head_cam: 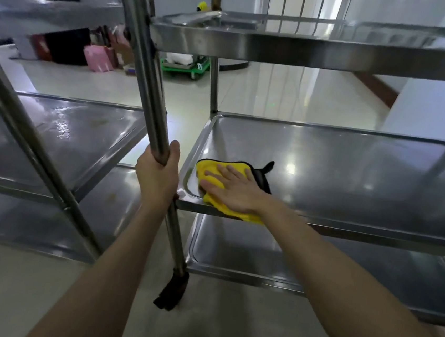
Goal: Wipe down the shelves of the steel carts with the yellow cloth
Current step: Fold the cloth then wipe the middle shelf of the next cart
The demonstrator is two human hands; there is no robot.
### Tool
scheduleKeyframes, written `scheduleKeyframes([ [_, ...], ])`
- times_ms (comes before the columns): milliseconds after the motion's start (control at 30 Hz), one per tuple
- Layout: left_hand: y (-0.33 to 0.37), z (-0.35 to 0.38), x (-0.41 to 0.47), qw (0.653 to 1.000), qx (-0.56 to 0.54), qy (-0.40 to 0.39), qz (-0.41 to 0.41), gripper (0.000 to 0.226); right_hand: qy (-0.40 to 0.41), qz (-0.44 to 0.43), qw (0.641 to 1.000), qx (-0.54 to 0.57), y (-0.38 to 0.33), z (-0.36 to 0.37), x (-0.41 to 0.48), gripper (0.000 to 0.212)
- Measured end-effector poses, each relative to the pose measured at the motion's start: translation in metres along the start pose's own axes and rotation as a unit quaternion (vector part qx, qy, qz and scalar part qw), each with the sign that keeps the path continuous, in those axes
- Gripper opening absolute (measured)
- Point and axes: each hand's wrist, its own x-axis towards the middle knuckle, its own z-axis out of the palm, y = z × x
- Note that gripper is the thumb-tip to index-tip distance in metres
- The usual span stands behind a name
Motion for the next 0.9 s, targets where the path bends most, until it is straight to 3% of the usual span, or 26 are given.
scheduleKeyframes([
  [100, -0.006, 0.000, 0.003, 1.000, -0.016, -0.013, 0.006, 0.052, 0.006, 0.007, 0.999, -0.037, 0.014, -0.009, 0.045, 0.101],
  [267, -0.017, 0.005, 0.000, 0.998, -0.051, -0.008, 0.047, 0.047, 0.057, 0.106, 0.990, -0.070, 0.049, -0.044, 0.130, 0.103],
  [367, -0.019, 0.012, 0.001, 0.995, -0.054, 0.018, 0.085, 0.036, 0.047, 0.141, 0.986, -0.073, 0.045, -0.057, 0.183, 0.102],
  [467, -0.020, 0.020, 0.003, 0.992, -0.055, 0.033, 0.113, 0.035, 0.018, 0.123, 0.989, -0.086, 0.023, -0.056, 0.201, 0.094],
  [600, -0.023, 0.023, 0.006, 0.990, -0.068, 0.043, 0.118, 0.037, 0.050, 0.072, 0.994, -0.064, -0.003, -0.034, 0.148, 0.091],
  [800, -0.018, 0.020, 0.005, 0.993, -0.044, 0.040, 0.102, 0.041, 0.026, -0.028, 0.997, -0.071, -0.016, 0.004, 0.008, 0.096],
  [900, -0.016, 0.018, 0.005, 0.996, -0.033, 0.024, 0.081, 0.039, 0.063, -0.086, 0.985, -0.132, -0.002, 0.005, -0.040, 0.093],
])
